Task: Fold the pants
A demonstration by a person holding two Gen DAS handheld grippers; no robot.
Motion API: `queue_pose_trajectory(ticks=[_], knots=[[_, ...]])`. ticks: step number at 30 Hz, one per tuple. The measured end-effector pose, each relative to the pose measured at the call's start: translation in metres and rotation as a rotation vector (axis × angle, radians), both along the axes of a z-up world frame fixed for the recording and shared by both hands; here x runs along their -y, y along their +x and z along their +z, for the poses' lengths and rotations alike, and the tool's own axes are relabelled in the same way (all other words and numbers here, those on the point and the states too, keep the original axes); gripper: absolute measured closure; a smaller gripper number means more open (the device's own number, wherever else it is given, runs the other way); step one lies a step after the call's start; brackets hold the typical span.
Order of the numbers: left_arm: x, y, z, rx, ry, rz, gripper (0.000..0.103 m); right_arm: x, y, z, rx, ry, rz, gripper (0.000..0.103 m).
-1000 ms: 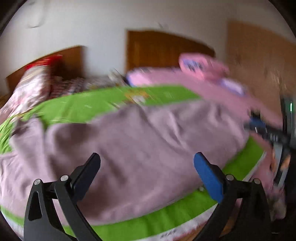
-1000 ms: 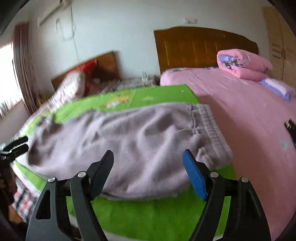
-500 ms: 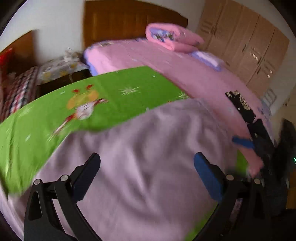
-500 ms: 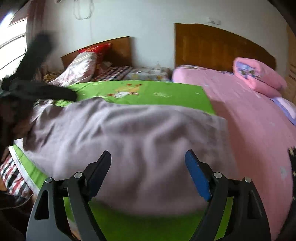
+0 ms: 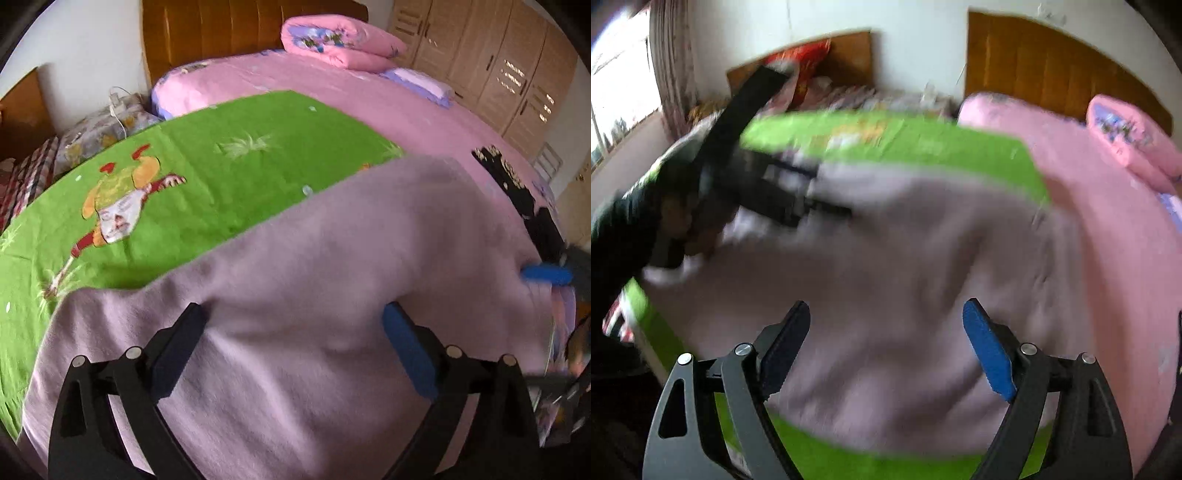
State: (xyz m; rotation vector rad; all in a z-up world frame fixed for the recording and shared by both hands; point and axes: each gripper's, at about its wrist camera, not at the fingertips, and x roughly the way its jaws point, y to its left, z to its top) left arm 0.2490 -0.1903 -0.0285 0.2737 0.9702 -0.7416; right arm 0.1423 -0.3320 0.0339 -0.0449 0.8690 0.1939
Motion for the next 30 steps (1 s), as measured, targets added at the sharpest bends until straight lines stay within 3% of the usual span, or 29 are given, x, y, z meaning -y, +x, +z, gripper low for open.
queue_pose_trajectory(ticks=[3,5,7,10,13,17,18,21,23,25,26,30], knots=[[-0.009,0.000,0.000,0.000,-0.001,0.043,0.002,0.008,0.018,-0.018,-0.074,-0.018,-0.039,0.015],[-0.023,-0.007,0.013,0.021,-0.011,0.083,0.002,0.012,0.024,-0.042,-0.133,-0.083,-0.060,0.015],[-0.055,-0.022,0.036,0.065,-0.057,0.144,0.002,0.008,0.019,-0.041,-0.104,-0.108,-0.053,0.015],[-0.135,-0.051,0.067,0.095,-0.201,0.249,0.002,0.007,0.024,-0.027,-0.121,-0.132,-0.123,0.015],[-0.219,-0.077,0.075,0.146,-0.279,0.392,0.002,-0.012,0.026,0.008,-0.016,-0.097,-0.129,0.015],[-0.360,-0.106,0.058,0.169,-0.275,0.715,0.002,-0.080,0.052,0.049,0.083,0.014,0.068,0.015],[-0.406,-0.113,0.048,0.142,-0.272,0.834,0.002,-0.108,0.067,0.053,0.086,0.031,0.142,0.015],[-0.506,-0.132,0.021,0.080,-0.327,1.028,0.002,-0.191,0.109,0.054,0.052,0.051,0.322,0.015],[-0.552,-0.137,0.002,0.037,-0.335,1.100,0.004,-0.257,0.142,0.049,0.020,0.077,0.469,0.015],[-0.599,-0.141,-0.013,-0.063,-0.553,1.115,0.003,-0.312,0.166,0.043,-0.031,0.108,0.568,0.015],[-0.611,-0.142,-0.014,-0.060,-0.585,1.121,0.004,-0.343,0.183,0.035,-0.080,0.148,0.609,0.015],[-0.628,-0.138,-0.012,-0.070,-0.592,1.174,0.006,-0.436,0.235,-0.007,-0.300,0.253,0.643,0.015]])
